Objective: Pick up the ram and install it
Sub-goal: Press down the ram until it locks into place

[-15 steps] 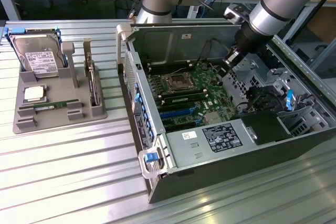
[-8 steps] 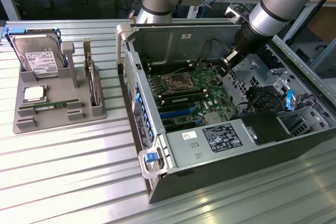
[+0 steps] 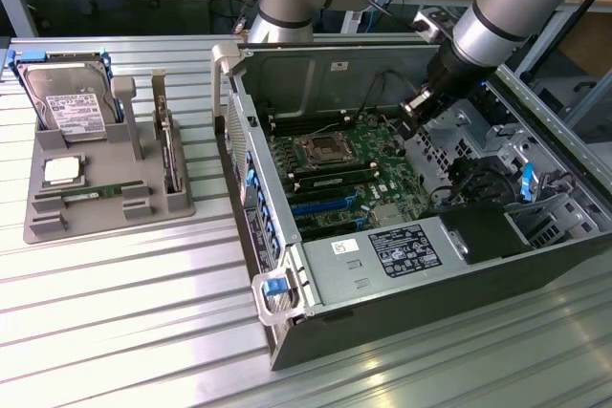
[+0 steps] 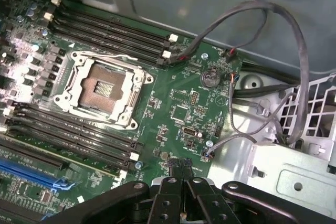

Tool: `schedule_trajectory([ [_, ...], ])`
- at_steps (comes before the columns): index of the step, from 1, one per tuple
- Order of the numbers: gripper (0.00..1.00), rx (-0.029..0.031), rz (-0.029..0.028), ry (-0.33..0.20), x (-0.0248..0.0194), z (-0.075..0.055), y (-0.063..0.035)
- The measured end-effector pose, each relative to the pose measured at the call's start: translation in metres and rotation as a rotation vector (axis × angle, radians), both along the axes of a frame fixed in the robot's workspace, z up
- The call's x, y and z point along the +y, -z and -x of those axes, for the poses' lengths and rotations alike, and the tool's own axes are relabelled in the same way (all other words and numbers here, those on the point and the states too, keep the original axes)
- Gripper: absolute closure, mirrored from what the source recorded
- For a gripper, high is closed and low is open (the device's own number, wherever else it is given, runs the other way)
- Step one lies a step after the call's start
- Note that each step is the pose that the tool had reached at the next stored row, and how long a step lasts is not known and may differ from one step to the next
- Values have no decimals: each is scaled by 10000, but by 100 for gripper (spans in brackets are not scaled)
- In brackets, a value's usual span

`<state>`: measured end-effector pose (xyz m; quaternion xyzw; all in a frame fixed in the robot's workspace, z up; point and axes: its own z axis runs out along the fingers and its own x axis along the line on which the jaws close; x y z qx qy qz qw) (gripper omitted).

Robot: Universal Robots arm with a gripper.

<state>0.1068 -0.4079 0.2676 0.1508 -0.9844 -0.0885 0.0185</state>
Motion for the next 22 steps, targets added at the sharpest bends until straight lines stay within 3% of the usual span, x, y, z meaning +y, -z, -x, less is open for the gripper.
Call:
schedule_trajectory([
  [22,90,0,-1,3581,0,0,54],
])
